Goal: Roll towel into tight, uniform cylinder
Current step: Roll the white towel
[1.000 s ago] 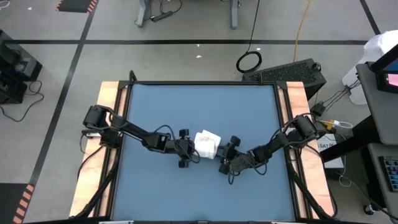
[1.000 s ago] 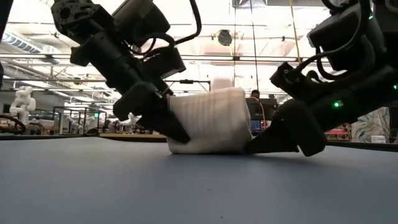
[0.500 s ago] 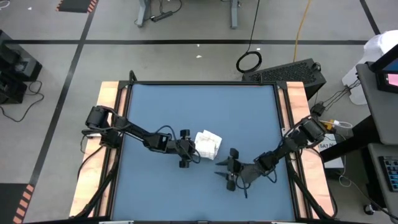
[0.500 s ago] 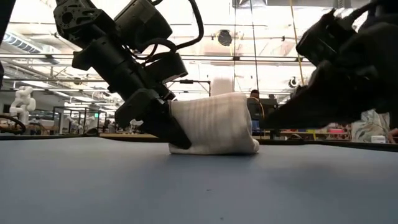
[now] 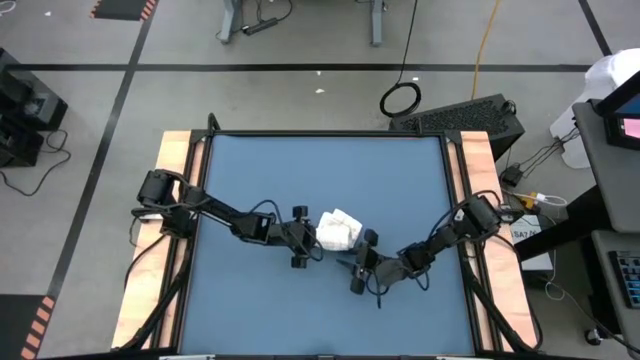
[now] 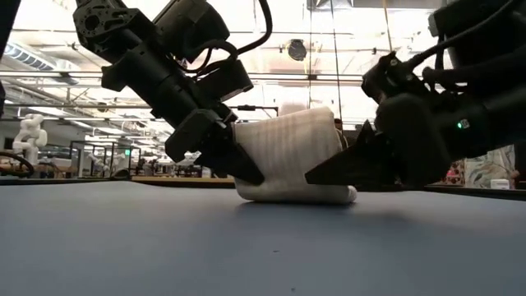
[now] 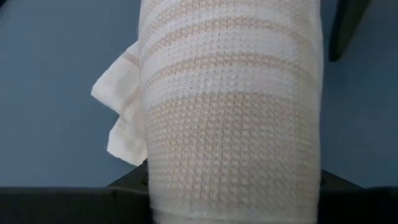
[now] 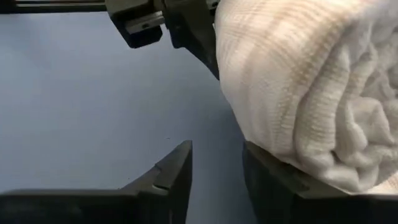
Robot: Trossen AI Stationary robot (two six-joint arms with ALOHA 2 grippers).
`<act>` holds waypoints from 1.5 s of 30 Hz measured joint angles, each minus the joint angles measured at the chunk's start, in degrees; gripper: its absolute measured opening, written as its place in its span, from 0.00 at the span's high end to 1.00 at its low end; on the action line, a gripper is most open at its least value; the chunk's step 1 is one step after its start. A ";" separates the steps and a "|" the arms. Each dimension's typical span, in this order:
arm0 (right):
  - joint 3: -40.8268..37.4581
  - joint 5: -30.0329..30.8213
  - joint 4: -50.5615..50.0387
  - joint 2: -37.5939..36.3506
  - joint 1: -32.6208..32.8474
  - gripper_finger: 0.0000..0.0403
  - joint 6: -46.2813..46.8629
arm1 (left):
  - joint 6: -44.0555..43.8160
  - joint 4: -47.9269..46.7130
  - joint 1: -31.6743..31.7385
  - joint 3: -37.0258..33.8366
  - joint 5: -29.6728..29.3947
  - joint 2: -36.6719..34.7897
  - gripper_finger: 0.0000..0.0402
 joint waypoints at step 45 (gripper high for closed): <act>-0.27 -5.72 -52.13 -19.63 2.42 0.76 16.10 | -1.54 -0.23 -0.42 0.17 8.09 3.34 0.56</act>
